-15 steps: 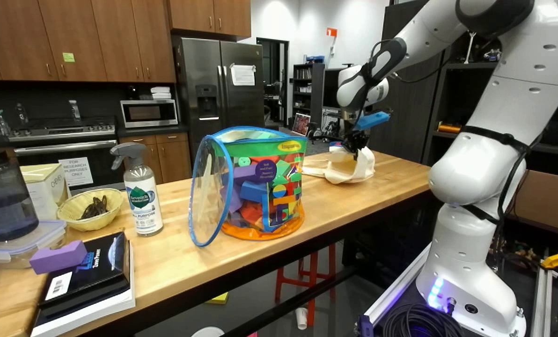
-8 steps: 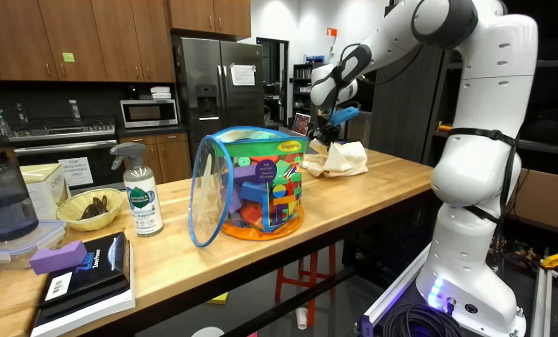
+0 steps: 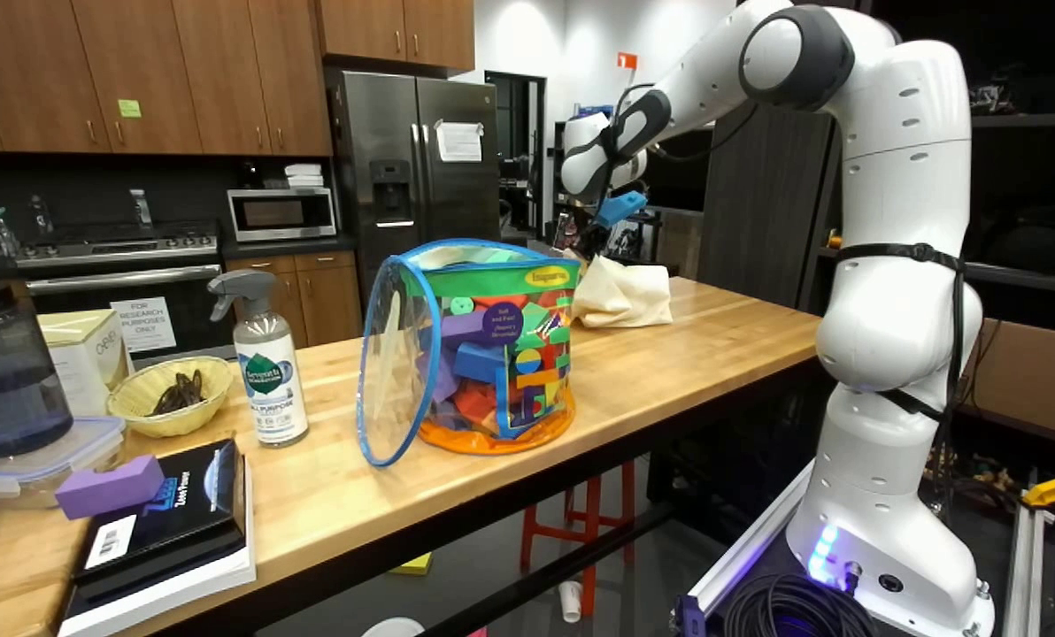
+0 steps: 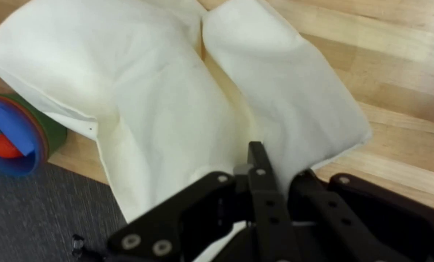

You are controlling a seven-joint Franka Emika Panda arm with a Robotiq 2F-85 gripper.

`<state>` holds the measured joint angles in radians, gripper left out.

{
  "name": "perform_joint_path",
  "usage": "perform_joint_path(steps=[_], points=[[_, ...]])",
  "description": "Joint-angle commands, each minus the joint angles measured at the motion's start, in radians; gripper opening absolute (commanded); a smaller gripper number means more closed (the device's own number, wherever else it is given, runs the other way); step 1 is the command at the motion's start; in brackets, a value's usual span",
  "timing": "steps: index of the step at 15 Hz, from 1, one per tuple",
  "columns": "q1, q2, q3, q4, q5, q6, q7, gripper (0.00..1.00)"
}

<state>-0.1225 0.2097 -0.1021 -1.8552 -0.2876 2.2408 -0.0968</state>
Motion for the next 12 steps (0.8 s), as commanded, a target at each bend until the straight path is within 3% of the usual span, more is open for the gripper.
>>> perform_joint_path(steps=[1, 8, 12], points=[[0.004, 0.028, 0.013, 0.055, 0.030, 0.023, -0.085, 0.01], [-0.020, 0.034, 0.062, 0.065, 0.235, 0.038, -0.333, 0.01], [0.033, -0.019, 0.121, 0.044, 0.296, -0.010, -0.326, 0.01]])
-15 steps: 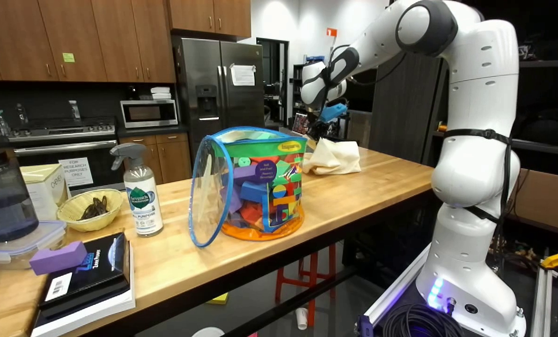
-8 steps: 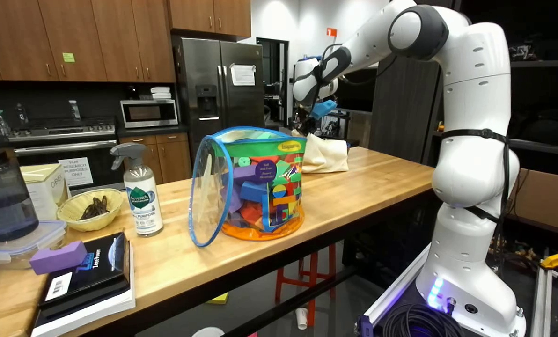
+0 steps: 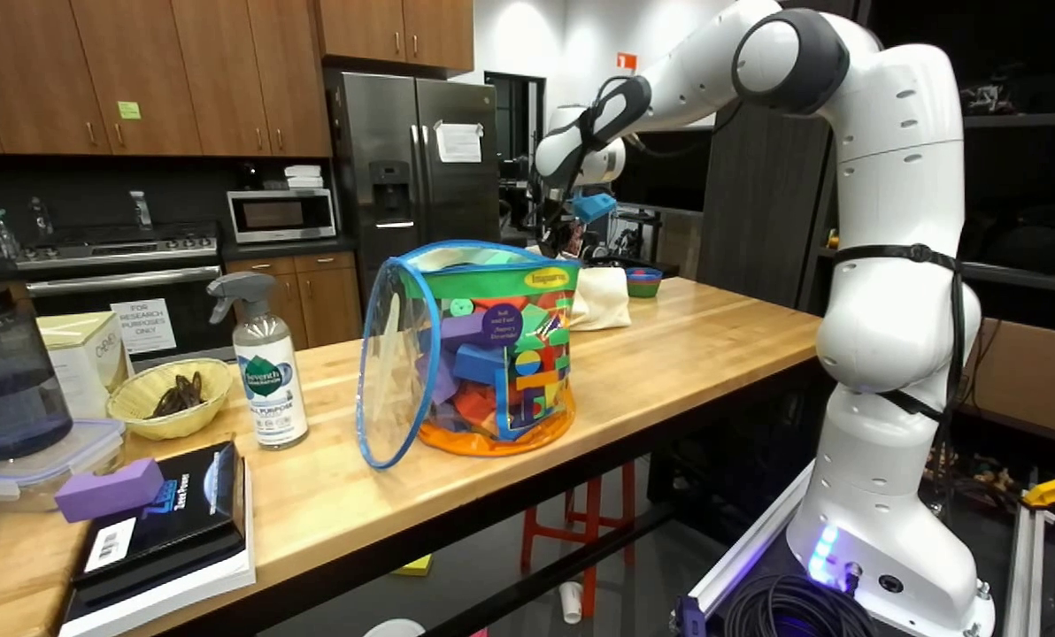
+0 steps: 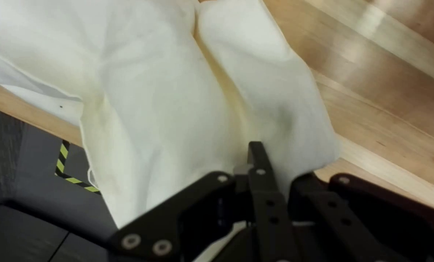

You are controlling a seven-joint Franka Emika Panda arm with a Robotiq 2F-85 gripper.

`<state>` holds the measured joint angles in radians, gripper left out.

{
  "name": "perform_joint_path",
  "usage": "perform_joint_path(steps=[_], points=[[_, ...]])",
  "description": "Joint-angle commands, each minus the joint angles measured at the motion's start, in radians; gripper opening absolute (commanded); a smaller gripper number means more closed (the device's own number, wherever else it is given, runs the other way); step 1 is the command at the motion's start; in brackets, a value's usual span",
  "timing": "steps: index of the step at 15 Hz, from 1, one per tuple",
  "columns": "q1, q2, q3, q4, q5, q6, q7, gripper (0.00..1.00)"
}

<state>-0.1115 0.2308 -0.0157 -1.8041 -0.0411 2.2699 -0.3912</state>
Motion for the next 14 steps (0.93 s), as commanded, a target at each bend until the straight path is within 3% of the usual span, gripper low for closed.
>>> perform_joint_path(steps=[1, 8, 14], points=[[0.032, -0.042, 0.049, -0.005, 0.063, -0.045, -0.034, 0.01], [0.105, -0.108, 0.105, -0.071, 0.085, -0.052, -0.028, 0.01], [0.097, -0.215, 0.062, -0.232, 0.054, -0.033, 0.044, 0.01]])
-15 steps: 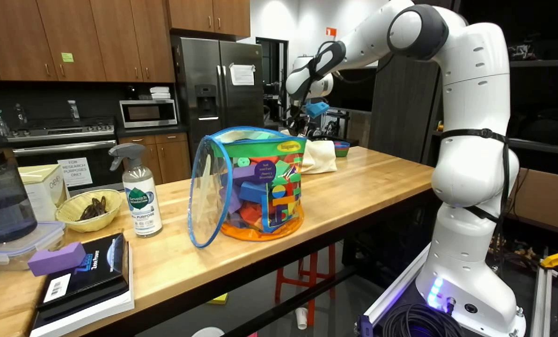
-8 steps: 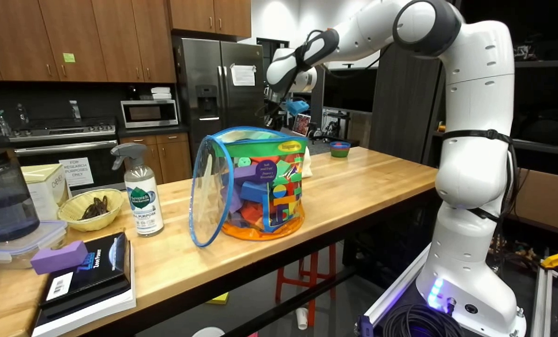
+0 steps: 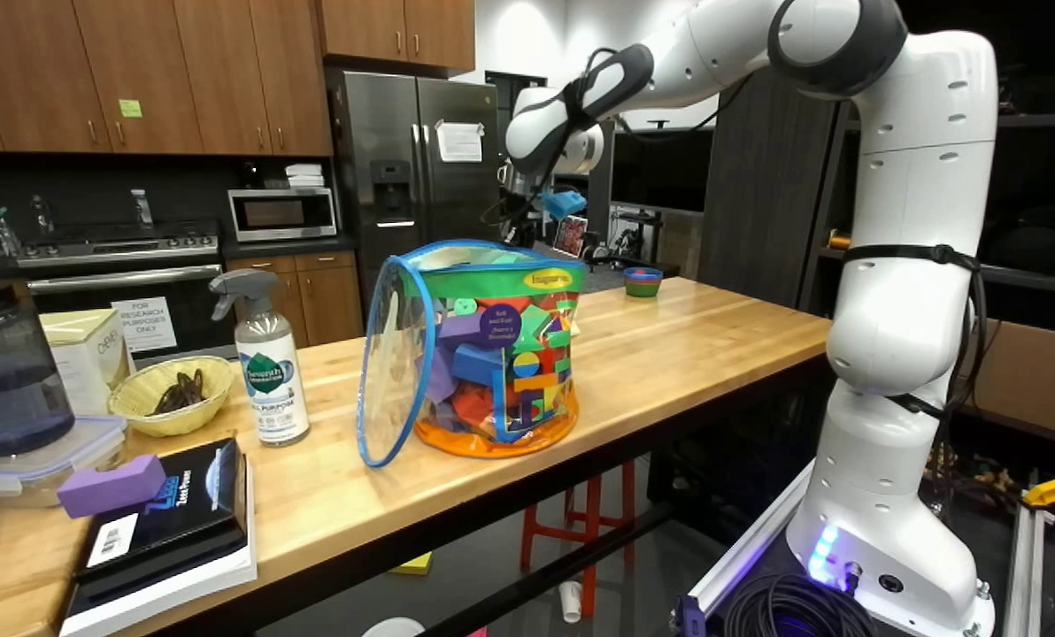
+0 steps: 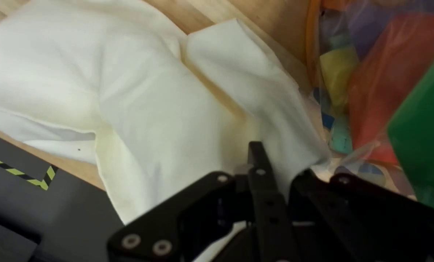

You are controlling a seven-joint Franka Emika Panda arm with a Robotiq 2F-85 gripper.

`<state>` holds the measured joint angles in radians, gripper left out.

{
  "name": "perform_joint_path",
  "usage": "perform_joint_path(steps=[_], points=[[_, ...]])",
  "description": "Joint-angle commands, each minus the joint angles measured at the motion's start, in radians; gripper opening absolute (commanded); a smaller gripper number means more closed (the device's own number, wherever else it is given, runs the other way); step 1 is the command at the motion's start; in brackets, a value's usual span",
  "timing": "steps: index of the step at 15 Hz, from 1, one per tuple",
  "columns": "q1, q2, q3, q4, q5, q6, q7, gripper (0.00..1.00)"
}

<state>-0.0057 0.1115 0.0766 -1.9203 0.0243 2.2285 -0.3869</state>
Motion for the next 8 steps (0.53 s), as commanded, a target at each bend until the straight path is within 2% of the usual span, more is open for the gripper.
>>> perform_joint_path(steps=[1, 8], points=[[-0.015, -0.120, -0.043, -0.151, -0.016, 0.012, 0.058, 0.01], [-0.070, -0.310, -0.137, -0.399, -0.073, 0.017, 0.184, 0.01]])
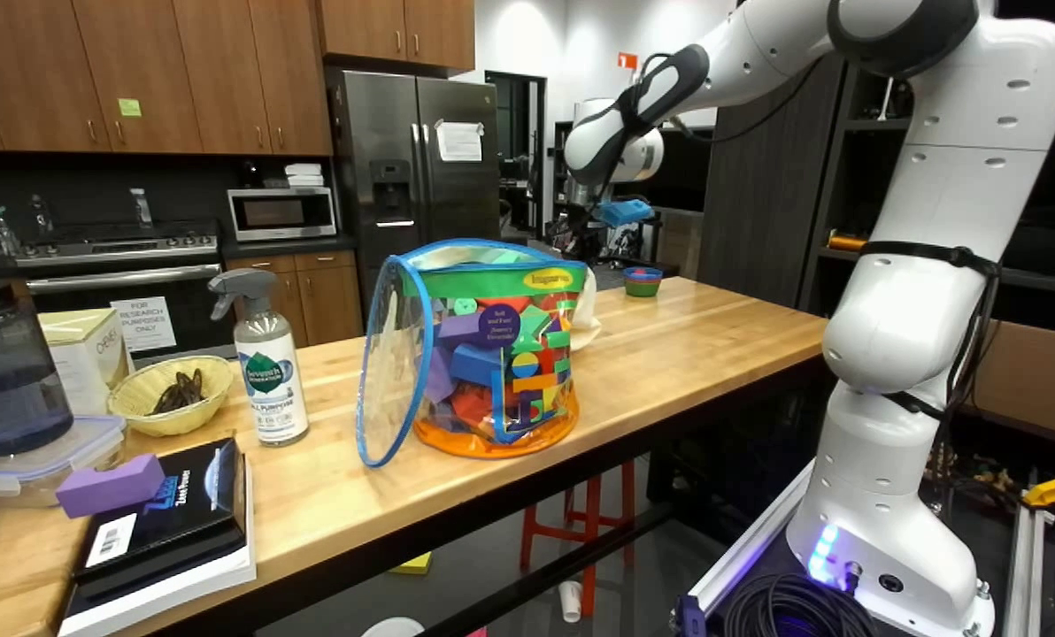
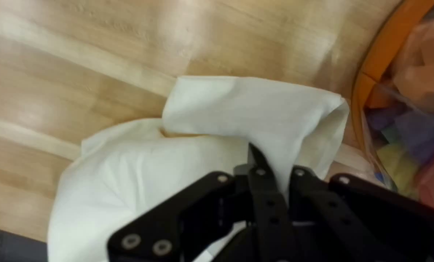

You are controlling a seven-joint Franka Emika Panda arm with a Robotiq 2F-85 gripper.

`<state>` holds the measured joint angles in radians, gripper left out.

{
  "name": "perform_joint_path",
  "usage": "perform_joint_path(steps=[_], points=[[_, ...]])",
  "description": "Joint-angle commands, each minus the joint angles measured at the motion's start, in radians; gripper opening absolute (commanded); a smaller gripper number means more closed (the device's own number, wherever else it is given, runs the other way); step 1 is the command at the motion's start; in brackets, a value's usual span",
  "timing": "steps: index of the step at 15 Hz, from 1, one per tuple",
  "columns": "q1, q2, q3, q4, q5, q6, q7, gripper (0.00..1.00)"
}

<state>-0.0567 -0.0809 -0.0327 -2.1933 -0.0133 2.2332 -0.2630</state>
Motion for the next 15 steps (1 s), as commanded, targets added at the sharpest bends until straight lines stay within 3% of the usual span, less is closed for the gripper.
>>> perform_joint_path(steps=[1, 9, 15], points=[[-0.030, -0.151, -0.039, -0.162, -0.048, 0.008, 0.076, 0.01], [-0.111, -0.342, -0.088, -0.359, -0.139, -0.013, 0.176, 0.01], [-0.071, -0.338, -0.075, -0.363, -0.101, 0.007, 0.157, 0.01]])
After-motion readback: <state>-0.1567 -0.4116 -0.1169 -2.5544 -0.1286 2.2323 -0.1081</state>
